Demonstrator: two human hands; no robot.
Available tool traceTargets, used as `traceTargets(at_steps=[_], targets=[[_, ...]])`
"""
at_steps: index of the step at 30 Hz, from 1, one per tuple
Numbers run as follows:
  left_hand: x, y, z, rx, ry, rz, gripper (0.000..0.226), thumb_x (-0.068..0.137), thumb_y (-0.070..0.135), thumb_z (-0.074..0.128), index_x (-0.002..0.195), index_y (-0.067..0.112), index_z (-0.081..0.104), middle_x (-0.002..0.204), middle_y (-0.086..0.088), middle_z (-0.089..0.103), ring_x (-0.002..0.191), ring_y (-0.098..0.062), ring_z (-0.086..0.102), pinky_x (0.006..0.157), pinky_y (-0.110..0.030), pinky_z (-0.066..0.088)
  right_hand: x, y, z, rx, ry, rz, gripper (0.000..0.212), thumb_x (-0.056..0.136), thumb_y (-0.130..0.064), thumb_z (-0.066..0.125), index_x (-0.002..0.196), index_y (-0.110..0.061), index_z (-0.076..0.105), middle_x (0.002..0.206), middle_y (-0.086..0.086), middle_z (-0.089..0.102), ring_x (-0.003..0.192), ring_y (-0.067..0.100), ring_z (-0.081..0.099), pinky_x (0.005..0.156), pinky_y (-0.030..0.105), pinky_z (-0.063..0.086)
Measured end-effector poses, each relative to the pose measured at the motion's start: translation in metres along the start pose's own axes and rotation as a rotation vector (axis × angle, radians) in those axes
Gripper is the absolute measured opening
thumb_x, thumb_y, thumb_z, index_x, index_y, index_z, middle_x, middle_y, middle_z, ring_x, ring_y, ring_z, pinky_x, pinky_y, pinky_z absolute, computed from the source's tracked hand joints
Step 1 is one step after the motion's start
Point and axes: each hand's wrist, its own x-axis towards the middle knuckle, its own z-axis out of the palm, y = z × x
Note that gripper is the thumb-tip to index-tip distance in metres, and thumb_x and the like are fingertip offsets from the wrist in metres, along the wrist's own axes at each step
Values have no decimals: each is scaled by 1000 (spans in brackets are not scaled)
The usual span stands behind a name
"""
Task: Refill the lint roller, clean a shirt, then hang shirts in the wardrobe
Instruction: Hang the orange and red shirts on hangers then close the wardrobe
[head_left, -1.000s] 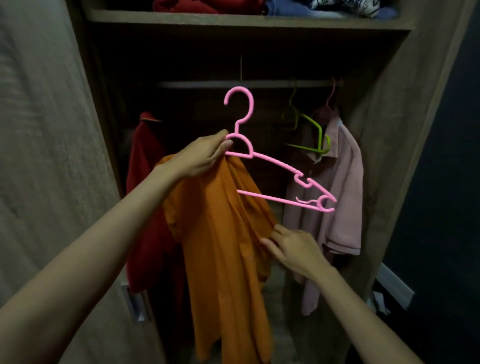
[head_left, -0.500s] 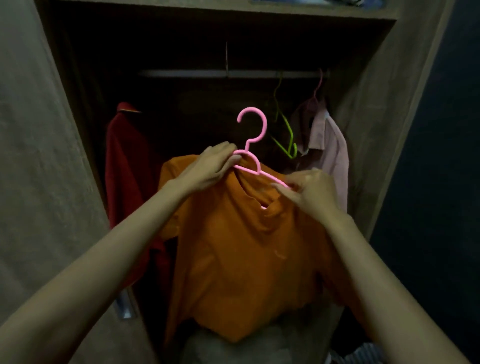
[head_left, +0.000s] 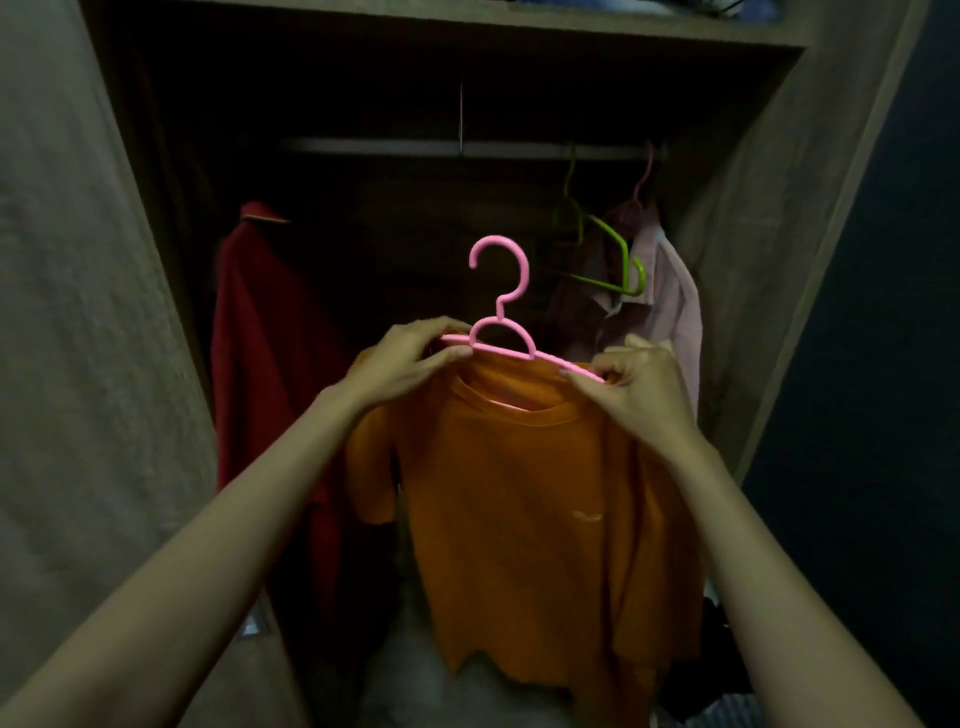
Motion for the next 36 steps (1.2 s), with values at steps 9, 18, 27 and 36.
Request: traceTargets(at_steps=[9, 18, 27, 36], targets=[[-23, -37, -2, -451, 304, -272, 14, 94, 36, 58, 96, 28, 68, 99, 14, 65, 92, 5, 59, 83, -21, 46, -1, 14, -21, 131, 15, 53, 20, 78, -44, 72, 68, -27, 69, 72, -9, 55, 77, 15, 52, 67, 37, 41], [-19, -45, -13, -685, 510, -406, 31, 89, 41, 64, 102, 14, 71, 101, -2, 69, 95, -17, 64, 86, -37, 53, -14, 19, -39, 325, -363, 246, 40, 89, -49, 50, 123, -29, 55, 116, -10, 63, 102, 8, 63, 85, 26, 53], [-10, -48, -13, -593, 578, -444, 19, 97, 37, 53, 86, 26, 64, 90, 5, 62, 86, -12, 58, 86, -37, 47, -24, 4, -40, 497, -314, 288, 25, 93, -40, 48, 100, -23, 65, 94, -3, 69, 87, 7, 67, 78, 27, 52], [-66, -1, -69, 540, 809, -23, 36, 94, 18, 51, 129, 13, 56, 140, -12, 49, 135, -25, 42, 111, -43, 28, -14, -48, -9, 693, -118, 437, 19, 93, -32, 55, 93, -20, 69, 85, 0, 74, 76, 10, 70, 65, 23, 55]])
